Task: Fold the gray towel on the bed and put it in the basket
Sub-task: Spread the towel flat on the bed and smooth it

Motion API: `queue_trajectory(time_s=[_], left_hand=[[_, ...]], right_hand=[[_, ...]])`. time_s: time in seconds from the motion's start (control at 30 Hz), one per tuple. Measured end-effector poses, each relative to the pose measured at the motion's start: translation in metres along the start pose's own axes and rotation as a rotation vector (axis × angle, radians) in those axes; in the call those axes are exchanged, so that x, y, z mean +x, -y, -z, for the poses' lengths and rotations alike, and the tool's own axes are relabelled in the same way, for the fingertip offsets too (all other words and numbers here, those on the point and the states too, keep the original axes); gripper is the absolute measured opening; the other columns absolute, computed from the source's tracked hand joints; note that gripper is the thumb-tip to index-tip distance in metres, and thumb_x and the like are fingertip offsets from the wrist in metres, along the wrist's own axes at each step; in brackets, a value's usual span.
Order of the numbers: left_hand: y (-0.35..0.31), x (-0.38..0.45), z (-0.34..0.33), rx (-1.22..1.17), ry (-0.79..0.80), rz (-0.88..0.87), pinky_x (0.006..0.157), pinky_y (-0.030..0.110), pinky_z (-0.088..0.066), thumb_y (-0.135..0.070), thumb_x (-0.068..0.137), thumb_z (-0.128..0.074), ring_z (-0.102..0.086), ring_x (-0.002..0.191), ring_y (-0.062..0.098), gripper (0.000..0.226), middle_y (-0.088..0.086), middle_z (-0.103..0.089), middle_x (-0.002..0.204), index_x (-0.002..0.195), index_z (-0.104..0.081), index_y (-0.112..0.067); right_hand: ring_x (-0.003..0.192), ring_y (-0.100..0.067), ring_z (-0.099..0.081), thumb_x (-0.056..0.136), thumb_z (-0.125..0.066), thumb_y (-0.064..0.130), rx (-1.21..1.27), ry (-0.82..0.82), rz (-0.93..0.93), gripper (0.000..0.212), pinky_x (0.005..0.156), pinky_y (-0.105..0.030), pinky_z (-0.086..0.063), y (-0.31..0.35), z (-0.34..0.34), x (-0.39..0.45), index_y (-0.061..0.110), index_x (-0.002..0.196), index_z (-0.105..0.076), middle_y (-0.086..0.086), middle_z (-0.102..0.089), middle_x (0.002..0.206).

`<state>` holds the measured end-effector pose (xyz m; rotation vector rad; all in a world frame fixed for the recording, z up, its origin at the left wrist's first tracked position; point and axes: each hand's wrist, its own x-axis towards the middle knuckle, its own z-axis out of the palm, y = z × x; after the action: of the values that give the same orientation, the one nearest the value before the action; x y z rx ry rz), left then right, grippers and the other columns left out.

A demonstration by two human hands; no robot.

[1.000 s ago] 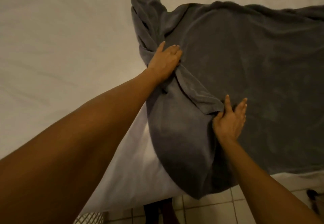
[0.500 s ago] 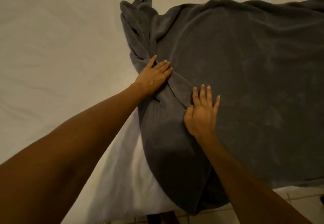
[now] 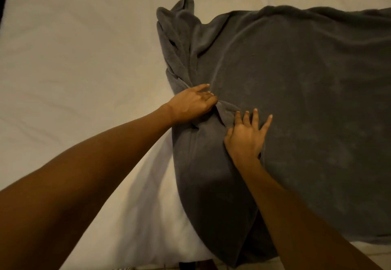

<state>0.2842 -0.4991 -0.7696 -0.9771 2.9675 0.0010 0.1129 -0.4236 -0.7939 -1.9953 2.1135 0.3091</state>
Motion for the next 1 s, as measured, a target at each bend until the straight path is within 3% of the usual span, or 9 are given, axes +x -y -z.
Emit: queue_trajectory(time_s=[0.1, 0.2, 0.37, 0.47, 0.6, 0.73, 0.83, 0.9, 1.0], left_hand=[[-0.002, 0.003, 0.012, -0.075, -0.023, 0.041, 0.096, 0.046, -0.049, -0.013, 0.088, -0.062, -0.072, 0.072, 0.03, 0.02, 0.016, -0.072, 0.08, 0.1, -0.064, 0.003], [-0.007, 0.01, 0.024, -0.172, 0.011, 0.118, 0.085, 0.039, -0.055, -0.021, 0.095, -0.041, -0.069, 0.08, 0.032, 0.033, 0.018, -0.07, 0.087, 0.108, -0.061, 0.002], [-0.004, -0.003, 0.027, -0.162, 0.06, 0.125, 0.09, 0.045, -0.052, -0.007, 0.09, -0.06, -0.065, 0.104, 0.041, 0.037, 0.026, -0.067, 0.11, 0.124, -0.055, 0.007], [-0.005, -0.006, 0.026, -0.195, 0.109, 0.229, 0.097, 0.044, -0.048, -0.013, 0.097, -0.051, -0.059, 0.115, 0.039, 0.04, 0.026, -0.061, 0.122, 0.133, -0.048, 0.002], [-0.019, 0.0, 0.028, -0.267, 0.057, 0.29, 0.088, 0.04, -0.052, -0.021, 0.1, -0.044, -0.063, 0.105, 0.035, 0.038, 0.023, -0.063, 0.116, 0.132, -0.051, -0.002], [-0.025, -0.008, 0.032, -0.207, 0.019, 0.116, 0.074, 0.042, -0.058, -0.01, 0.087, -0.065, -0.07, 0.088, 0.038, 0.032, 0.023, -0.071, 0.097, 0.116, -0.062, 0.004], [-0.018, -0.011, 0.029, -0.153, 0.09, 0.074, 0.089, 0.044, -0.053, -0.008, 0.089, -0.061, -0.067, 0.098, 0.037, 0.032, 0.022, -0.069, 0.109, 0.119, -0.059, 0.003], [-0.012, -0.008, 0.024, -0.099, 0.184, 0.141, 0.102, 0.042, -0.044, -0.01, 0.096, -0.05, -0.062, 0.109, 0.035, 0.029, 0.021, -0.062, 0.122, 0.123, -0.054, 0.001], [0.0, 0.001, 0.018, 0.01, 0.227, 0.284, 0.11, 0.042, -0.035, -0.01, 0.098, -0.043, -0.058, 0.115, 0.034, 0.029, 0.023, -0.056, 0.128, 0.123, -0.05, 0.002]], right_hand=[[0.144, -0.03, -0.015, 0.091, -0.032, 0.054, 0.056, -0.026, 0.033, 0.067, 0.107, -0.054, 0.022, -0.003, 0.0, -0.006, 0.012, 0.142, -0.038, -0.016, -0.039, 0.148], [0.142, -0.03, -0.022, 0.086, -0.033, 0.065, 0.077, -0.056, 0.018, 0.077, 0.105, -0.052, 0.026, 0.002, 0.001, -0.007, 0.01, 0.138, -0.044, -0.016, -0.046, 0.142], [0.14, -0.029, -0.03, 0.09, -0.042, 0.026, 0.229, -0.074, -0.051, 0.038, 0.114, -0.056, 0.009, 0.0, 0.007, 0.001, 0.01, 0.121, -0.058, -0.009, -0.06, 0.129], [0.139, -0.03, -0.03, 0.089, -0.044, 0.03, 0.225, -0.092, -0.045, 0.037, 0.114, -0.056, 0.008, -0.005, 0.011, 0.0, 0.011, 0.117, -0.057, -0.009, -0.061, 0.125], [0.139, -0.032, -0.028, 0.088, -0.045, 0.05, 0.198, -0.102, -0.043, 0.053, 0.112, -0.055, 0.011, 0.0, 0.015, -0.005, 0.013, 0.126, -0.05, -0.012, -0.056, 0.131], [0.14, -0.03, -0.029, 0.09, -0.046, 0.032, 0.21, -0.106, -0.081, 0.042, 0.114, -0.057, 0.008, 0.008, 0.021, -0.011, 0.013, 0.126, -0.052, -0.008, -0.057, 0.131], [0.142, -0.026, -0.024, 0.091, -0.048, 0.024, 0.204, -0.132, -0.118, 0.043, 0.112, -0.056, 0.011, 0.002, 0.028, -0.017, 0.012, 0.133, -0.046, -0.007, -0.049, 0.141], [0.144, -0.024, -0.02, 0.092, -0.049, 0.023, 0.178, -0.145, -0.048, 0.046, 0.112, -0.055, 0.012, -0.002, 0.029, -0.026, 0.013, 0.136, -0.043, -0.008, -0.039, 0.149], [0.144, -0.023, -0.018, 0.091, -0.049, 0.024, 0.182, -0.142, 0.043, 0.049, 0.112, -0.053, 0.013, -0.005, 0.028, -0.04, 0.013, 0.138, -0.042, -0.008, -0.035, 0.151]])
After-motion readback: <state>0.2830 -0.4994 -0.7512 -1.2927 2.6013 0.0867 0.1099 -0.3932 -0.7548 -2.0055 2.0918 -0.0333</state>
